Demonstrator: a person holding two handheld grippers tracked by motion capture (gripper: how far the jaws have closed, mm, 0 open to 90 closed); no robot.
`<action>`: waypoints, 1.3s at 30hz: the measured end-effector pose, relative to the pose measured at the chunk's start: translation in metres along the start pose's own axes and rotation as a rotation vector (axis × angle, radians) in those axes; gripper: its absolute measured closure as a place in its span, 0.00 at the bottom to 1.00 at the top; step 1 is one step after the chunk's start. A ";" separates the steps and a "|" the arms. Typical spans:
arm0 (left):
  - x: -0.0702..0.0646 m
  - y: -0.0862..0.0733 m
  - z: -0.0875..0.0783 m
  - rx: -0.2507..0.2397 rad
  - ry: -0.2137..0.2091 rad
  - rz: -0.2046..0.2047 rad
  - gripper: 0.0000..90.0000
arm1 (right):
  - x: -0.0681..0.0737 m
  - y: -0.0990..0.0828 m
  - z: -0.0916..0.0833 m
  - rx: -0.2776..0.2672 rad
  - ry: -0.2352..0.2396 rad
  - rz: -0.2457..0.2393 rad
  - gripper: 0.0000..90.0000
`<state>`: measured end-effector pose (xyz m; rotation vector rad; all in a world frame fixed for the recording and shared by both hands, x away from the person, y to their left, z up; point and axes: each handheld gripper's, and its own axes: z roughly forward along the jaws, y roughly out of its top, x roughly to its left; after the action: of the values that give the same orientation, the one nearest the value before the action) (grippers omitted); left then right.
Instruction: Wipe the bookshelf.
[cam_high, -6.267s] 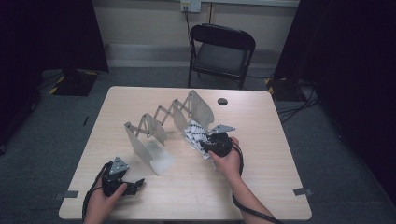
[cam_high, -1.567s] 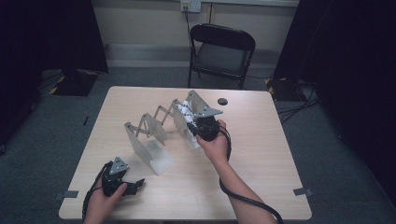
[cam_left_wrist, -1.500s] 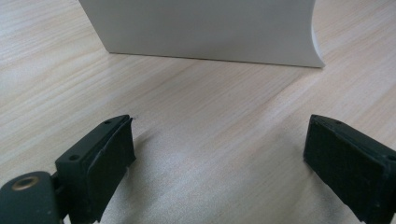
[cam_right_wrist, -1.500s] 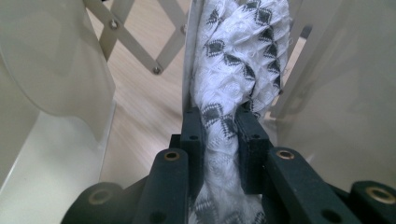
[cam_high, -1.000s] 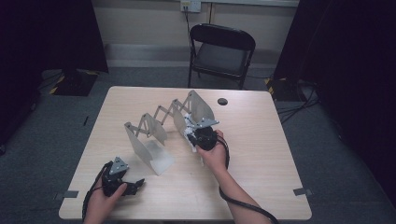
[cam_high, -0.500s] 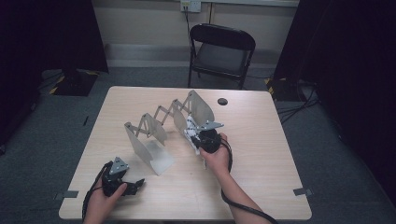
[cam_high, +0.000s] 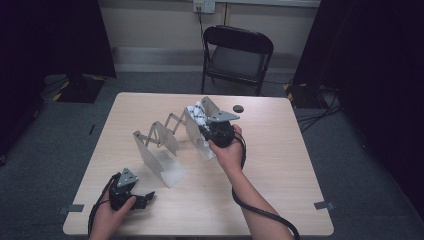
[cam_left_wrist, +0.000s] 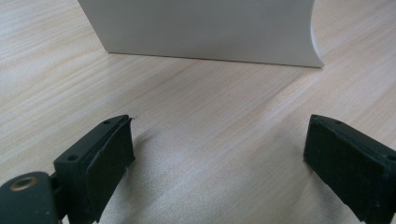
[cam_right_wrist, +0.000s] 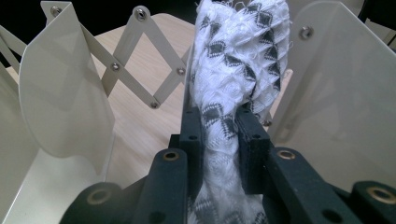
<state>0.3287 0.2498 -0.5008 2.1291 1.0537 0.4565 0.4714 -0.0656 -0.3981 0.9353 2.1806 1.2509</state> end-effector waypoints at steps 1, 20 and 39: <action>0.000 0.000 0.000 0.000 0.000 0.000 0.09 | 0.000 0.000 0.002 0.004 -0.001 -0.005 0.84; 0.000 0.000 0.000 -0.001 -0.002 -0.001 0.09 | -0.002 -0.043 0.024 0.101 0.034 0.020 0.83; -0.001 0.000 0.001 -0.006 -0.002 -0.008 0.09 | 0.004 -0.078 0.018 0.184 0.040 0.036 0.55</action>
<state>0.3285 0.2489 -0.5013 2.1188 1.0577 0.4533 0.4553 -0.0802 -0.4753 1.0340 2.3513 1.1078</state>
